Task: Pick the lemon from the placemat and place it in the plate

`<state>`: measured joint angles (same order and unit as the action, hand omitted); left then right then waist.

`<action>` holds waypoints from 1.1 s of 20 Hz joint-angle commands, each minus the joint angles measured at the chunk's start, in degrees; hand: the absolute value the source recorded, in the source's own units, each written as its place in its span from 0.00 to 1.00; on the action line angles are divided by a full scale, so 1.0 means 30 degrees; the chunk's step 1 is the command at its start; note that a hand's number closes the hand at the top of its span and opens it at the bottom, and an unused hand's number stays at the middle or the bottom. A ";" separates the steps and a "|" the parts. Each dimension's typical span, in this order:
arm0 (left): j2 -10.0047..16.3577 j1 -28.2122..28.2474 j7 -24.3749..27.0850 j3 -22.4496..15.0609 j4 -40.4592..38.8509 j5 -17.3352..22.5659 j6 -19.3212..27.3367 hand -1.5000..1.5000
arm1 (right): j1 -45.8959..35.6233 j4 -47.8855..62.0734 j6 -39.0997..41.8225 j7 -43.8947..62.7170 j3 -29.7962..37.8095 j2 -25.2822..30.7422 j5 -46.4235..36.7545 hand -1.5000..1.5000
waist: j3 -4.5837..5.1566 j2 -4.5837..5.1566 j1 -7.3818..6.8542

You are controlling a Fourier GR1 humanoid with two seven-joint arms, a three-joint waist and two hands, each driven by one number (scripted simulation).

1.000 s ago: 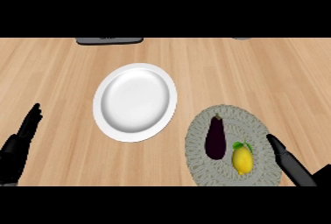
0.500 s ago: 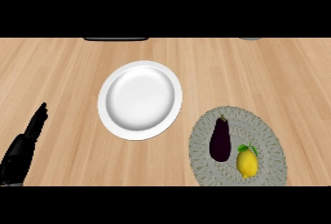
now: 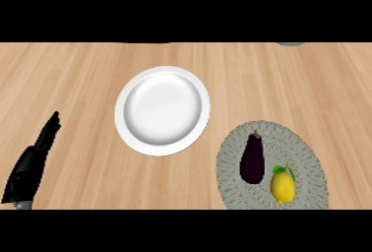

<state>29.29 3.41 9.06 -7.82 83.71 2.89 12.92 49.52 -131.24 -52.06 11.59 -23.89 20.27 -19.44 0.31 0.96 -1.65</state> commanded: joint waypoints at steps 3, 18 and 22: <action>-0.0314 -0.0239 -0.0082 -0.0099 -0.0304 -0.0583 0.0111 0.50 | -0.1804 -0.1018 0.3242 0.7042 0.1550 0.2035 -0.1460 0.00 | -0.0053 -0.0086 -0.0024; -0.0610 0.0184 0.0303 0.1462 -0.0508 -0.0593 -0.1117 0.50 | -1.1297 0.4779 0.9663 1.3946 0.0771 0.1033 -0.2785 0.00 | -0.0099 -0.0297 0.0448; -0.0821 0.1215 -0.0837 0.1650 0.1462 -0.1173 -0.1200 0.50 | -1.1831 0.4959 1.1184 1.3697 0.1951 0.0969 -0.1353 0.00 | -0.0109 -0.0327 0.0461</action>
<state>27.19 5.56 8.28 -3.68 84.73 0.55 9.79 18.21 -119.64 -22.30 51.96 -19.27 24.69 -25.21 0.01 0.06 -0.39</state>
